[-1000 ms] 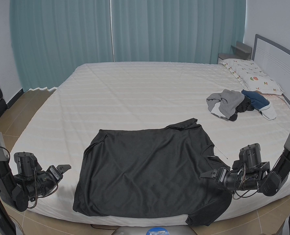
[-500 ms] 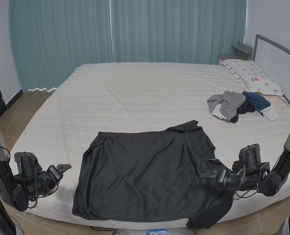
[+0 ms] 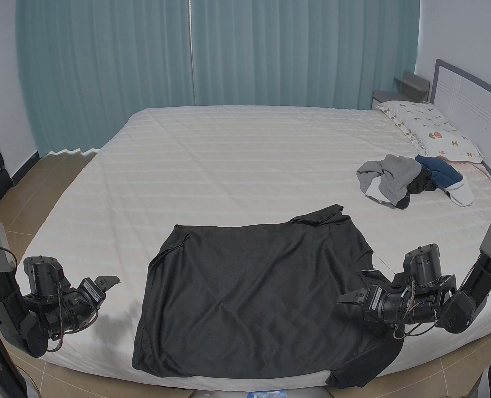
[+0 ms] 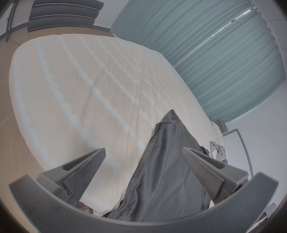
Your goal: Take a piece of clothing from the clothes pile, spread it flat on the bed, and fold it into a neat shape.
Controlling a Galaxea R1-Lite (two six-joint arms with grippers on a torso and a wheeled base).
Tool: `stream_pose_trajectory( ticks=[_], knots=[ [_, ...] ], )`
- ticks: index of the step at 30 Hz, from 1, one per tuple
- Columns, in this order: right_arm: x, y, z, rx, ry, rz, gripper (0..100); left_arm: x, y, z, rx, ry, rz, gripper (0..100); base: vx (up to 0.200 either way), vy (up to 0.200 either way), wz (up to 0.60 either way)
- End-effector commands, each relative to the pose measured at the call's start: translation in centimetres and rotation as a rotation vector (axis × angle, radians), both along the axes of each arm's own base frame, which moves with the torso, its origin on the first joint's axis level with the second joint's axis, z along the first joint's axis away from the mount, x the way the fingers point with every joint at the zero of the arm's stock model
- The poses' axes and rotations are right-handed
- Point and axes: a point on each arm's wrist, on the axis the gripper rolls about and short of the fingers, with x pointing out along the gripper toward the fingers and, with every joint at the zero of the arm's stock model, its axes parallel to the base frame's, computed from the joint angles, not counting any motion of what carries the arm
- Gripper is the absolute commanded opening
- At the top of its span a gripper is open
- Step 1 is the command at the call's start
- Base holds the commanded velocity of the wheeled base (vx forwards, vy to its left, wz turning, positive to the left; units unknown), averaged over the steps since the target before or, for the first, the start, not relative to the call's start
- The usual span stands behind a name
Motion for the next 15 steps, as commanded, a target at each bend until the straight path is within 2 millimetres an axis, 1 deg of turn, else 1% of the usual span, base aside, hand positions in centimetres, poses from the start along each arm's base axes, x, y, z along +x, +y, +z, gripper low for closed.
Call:
stream_pose_trajectory(
  ticks=[1, 2, 8, 12, 14, 15],
  knots=[
    [0.0, 0.0, -0.1, 0.000, 0.002, 0.002, 100, 0.0, 0.0, 0.0, -0.001, -0.001, -0.001, 100, 0.000, 0.000, 0.00],
    [0.0, 0.0, -0.1, 0.000, 0.002, 0.002, 100, 0.0, 0.0, 0.0, 0.000, -0.002, -0.002, 100, 0.000, 0.000, 0.00],
    [0.0, 0.1, 0.0, 0.002, -0.002, 0.001, 100, 0.4, -0.1, 0.4, -0.001, -0.028, -0.007, 100, 0.200, 0.000, 0.00],
    [0.2, 0.1, 0.0, 0.015, 0.005, -0.012, 100, 1.3, -0.5, 0.5, -0.001, -0.048, -0.022, 100, 0.000, 0.000, 0.00],
    [0.3, 0.1, 0.0, 0.027, 0.012, -0.026, 100, 1.7, -0.6, 0.7, -0.005, -0.066, -0.020, 100, 0.000, 0.000, 0.00],
    [0.3, 0.2, 0.0, 0.037, 0.015, -0.032, 100, 2.2, -0.9, 1.0, -0.008, -0.089, -0.024, 100, 0.000, 0.000, 0.00]
  ],
)
